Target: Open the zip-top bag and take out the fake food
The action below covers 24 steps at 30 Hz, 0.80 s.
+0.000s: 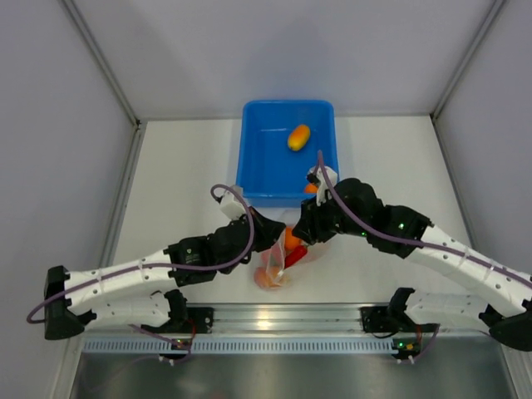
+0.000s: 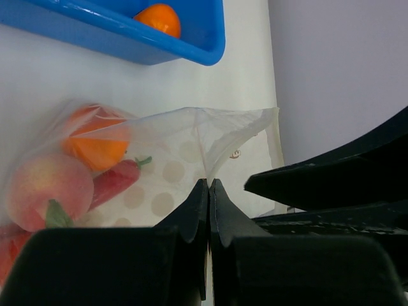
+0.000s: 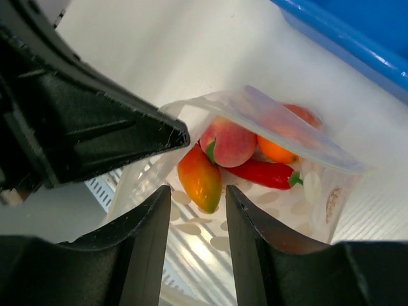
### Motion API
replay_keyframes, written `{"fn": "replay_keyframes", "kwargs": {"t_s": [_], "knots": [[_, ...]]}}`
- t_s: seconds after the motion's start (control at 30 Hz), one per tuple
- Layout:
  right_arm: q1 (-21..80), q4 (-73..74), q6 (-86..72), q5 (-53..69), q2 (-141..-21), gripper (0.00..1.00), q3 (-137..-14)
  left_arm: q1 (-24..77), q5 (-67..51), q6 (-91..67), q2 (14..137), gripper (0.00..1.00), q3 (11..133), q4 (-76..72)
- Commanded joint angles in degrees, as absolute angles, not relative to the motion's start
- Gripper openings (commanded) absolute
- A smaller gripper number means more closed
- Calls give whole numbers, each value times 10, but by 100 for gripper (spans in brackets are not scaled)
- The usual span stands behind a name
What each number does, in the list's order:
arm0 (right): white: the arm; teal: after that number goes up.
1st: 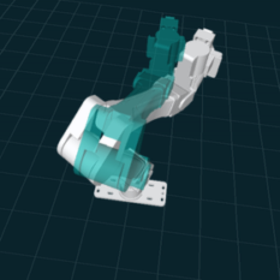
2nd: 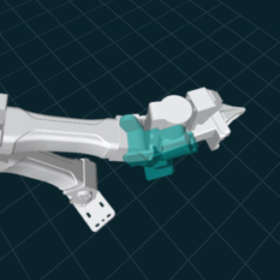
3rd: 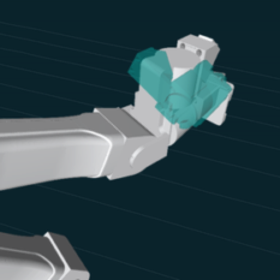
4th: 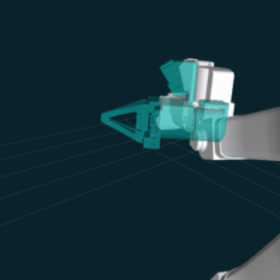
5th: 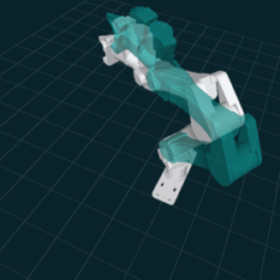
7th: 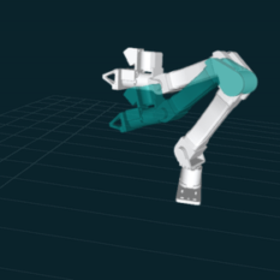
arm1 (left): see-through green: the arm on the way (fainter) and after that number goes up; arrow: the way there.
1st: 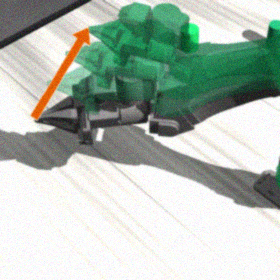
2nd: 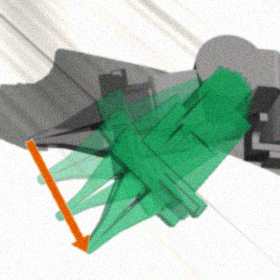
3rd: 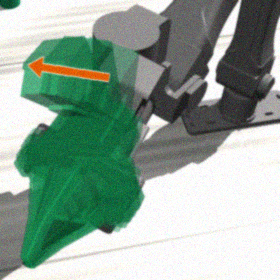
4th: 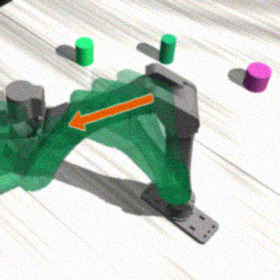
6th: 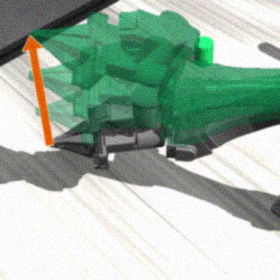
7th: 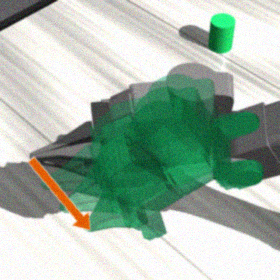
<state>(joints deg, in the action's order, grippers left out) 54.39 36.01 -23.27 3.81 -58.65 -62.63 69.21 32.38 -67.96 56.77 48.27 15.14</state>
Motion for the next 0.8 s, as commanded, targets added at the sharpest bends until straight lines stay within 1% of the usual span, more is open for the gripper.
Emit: {"fn": "replay_keyframes", "kwargs": {"t_s": [0.0,0.03,0.17,0.33,0.4,0.53,0.63,0.77], "knots": [[578,312,-285,-39,-621,40,-614,707,379,-734,560,0,466,117],[584,291,-298,-73,-626,40,-606,708,385,-747,559,0,462,116],[613,219,-386,-147,-642,40,-549,714,398,-771,549,0,439,102],[650,171,-454,-234,-670,41,-522,727,420,-788,547,0,432,98],[661,136,-487,-244,-683,42,-504,731,426,-789,547,0,432,98],[677,114,-510,-272,-712,41,-489,737,431,-791,542,0,431,97],[678,109,-504,-250,-737,42,-492,737,434,-783,535,0,429,98],[686,105,-499,-250,-765,43,-484,737,442,-784,511,0,413,98]]}}
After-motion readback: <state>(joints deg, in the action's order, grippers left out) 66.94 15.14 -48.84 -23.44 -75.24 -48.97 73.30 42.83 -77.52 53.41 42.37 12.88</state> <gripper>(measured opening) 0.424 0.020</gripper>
